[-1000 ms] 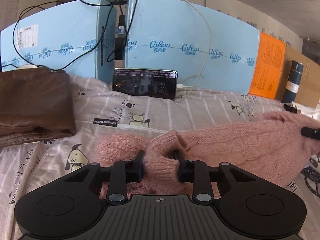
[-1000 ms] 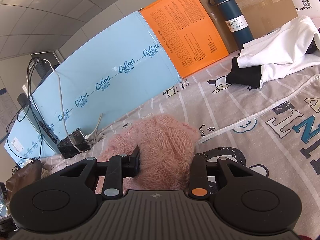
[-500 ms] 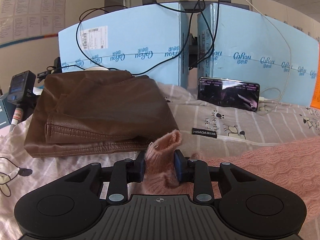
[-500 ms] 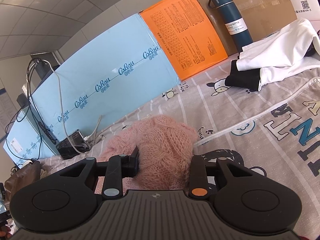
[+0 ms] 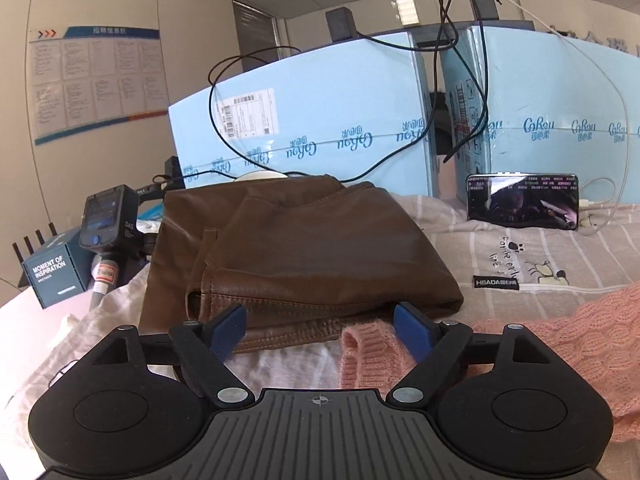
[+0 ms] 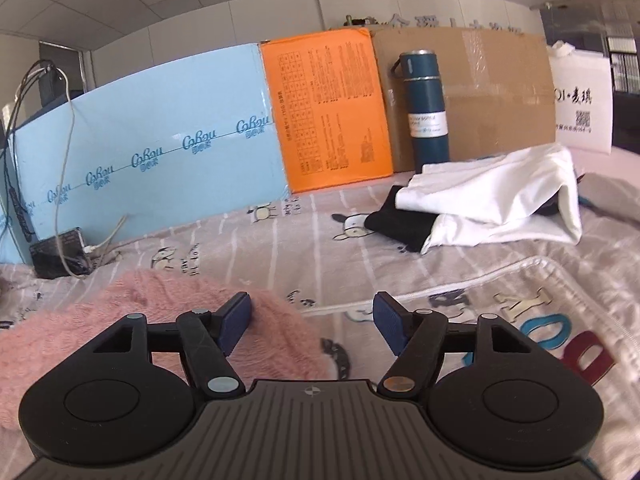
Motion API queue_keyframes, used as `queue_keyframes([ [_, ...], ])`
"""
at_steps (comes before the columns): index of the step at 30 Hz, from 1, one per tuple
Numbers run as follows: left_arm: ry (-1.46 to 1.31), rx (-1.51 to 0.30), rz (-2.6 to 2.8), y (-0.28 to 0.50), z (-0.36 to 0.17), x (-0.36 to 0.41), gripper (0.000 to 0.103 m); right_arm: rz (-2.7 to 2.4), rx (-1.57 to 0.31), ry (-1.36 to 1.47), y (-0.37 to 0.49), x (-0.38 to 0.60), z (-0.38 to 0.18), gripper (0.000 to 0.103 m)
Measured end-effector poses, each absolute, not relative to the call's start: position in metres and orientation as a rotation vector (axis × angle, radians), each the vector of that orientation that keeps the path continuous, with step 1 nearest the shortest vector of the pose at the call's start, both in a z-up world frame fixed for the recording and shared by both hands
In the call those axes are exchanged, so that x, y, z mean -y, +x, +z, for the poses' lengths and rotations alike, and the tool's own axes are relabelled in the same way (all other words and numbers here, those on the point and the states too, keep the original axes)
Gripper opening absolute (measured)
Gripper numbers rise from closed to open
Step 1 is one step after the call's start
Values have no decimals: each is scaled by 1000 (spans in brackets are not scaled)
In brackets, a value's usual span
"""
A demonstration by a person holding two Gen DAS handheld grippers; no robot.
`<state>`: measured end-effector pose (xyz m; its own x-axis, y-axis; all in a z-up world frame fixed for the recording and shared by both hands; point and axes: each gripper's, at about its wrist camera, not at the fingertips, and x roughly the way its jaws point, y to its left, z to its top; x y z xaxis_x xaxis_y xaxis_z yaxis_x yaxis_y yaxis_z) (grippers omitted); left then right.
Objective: Fold clothes
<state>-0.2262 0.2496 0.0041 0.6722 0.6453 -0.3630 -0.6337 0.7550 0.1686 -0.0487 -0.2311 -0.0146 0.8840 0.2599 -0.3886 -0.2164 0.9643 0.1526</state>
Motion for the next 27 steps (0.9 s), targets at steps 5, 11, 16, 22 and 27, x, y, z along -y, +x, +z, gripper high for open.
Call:
queue_keyframes([
  [5,89,-349,430,-212,16,-210,91,288,-350,39,-42,250,2,73],
  [11,204,-372,63,-169,15,-165,92,711,-319,-133,-41,206,14,86],
  [16,290,-438,-121,-134,4,-145,92,872,-359,-290,-26,155,8,86],
  [22,300,-508,-272,-102,-9,-132,92,975,-459,-288,-8,141,-19,86],
  [27,322,-546,-373,-95,-27,-124,90,983,-453,-302,-14,145,-26,70],
])
